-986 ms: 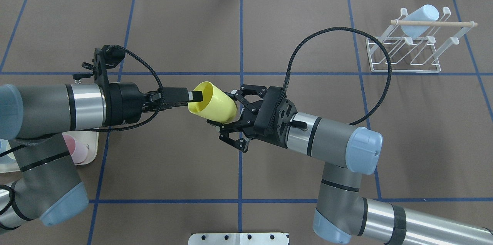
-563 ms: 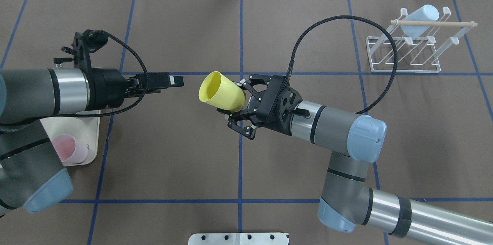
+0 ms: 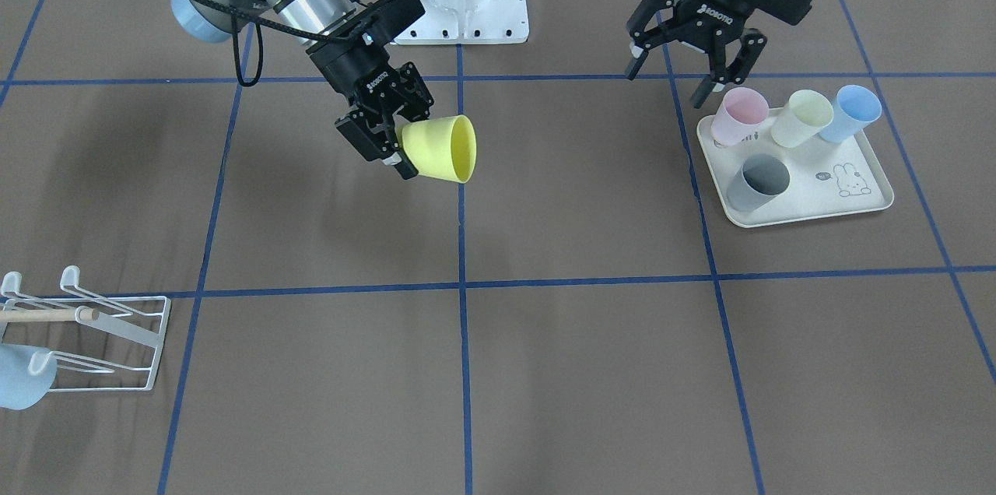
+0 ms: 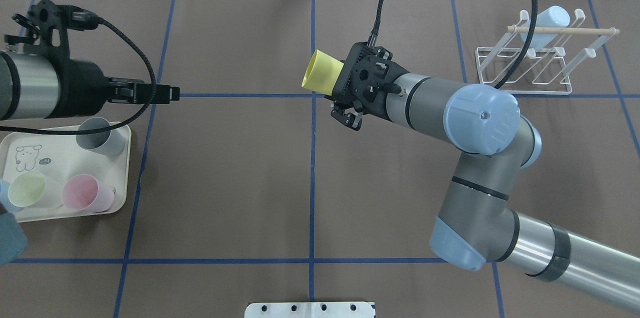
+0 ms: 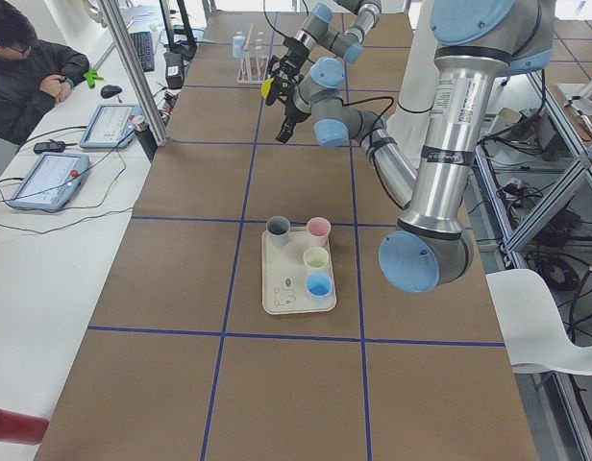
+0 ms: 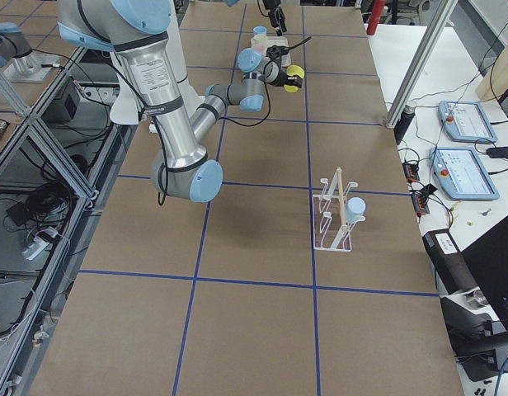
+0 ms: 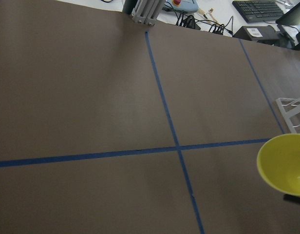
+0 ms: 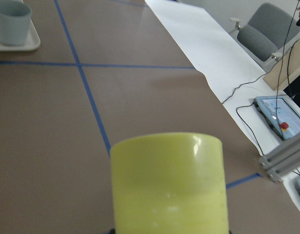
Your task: Transfer IKEA cup to right arm and place on rack
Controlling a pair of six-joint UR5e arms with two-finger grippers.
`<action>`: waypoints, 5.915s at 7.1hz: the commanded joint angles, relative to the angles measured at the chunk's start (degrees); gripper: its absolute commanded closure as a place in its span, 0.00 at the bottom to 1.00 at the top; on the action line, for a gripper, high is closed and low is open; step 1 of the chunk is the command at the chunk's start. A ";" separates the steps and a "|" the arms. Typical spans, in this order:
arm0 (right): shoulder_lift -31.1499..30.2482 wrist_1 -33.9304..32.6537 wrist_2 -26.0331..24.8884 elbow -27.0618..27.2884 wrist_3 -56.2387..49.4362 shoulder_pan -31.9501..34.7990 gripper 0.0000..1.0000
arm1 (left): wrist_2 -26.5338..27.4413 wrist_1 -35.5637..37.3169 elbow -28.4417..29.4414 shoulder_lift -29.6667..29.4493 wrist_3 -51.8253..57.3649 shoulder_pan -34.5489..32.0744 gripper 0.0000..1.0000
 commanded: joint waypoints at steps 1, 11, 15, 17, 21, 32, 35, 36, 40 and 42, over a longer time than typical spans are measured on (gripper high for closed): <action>0.57 -19.13 -0.56 3.82 -14.14 7.72 1.00 | -2.04 2.24 -2.46 7.09 12.79 -5.93 0.00; 1.09 -29.12 -7.33 -5.48 -65.28 26.31 0.99 | -8.82 -4.44 -2.20 13.36 17.78 -12.37 0.00; -0.21 -23.85 -10.73 -12.85 -67.46 25.96 0.96 | -9.18 -4.44 -2.37 13.28 16.21 -12.29 0.00; -4.07 -22.20 -13.48 -13.58 -69.93 25.87 0.94 | -9.18 -4.44 -2.37 13.36 15.93 -12.29 0.00; -6.02 -20.51 -17.43 -13.84 -68.54 21.92 0.93 | -9.18 -4.44 -2.20 13.36 16.02 -12.29 0.00; -6.02 -20.42 -22.45 -16.91 -67.39 17.08 0.01 | -9.18 -4.53 -1.85 13.36 15.85 -12.29 0.00; -4.97 -20.34 -22.01 -14.48 -67.13 17.08 0.01 | -9.18 -4.44 -1.76 13.36 15.85 -12.29 0.00; -3.49 -19.73 -20.27 -12.28 -63.39 17.08 0.01 | -9.09 -4.44 -1.67 13.36 15.93 -12.29 0.00; -2.77 -19.46 -5.24 1.52 -26.21 13.33 0.01 | -8.48 -4.62 0.08 13.54 16.55 -12.29 0.00; -2.77 -19.11 -4.78 6.26 -3.87 7.09 0.00 | -8.21 -11.68 1.31 19.30 16.64 -12.29 0.00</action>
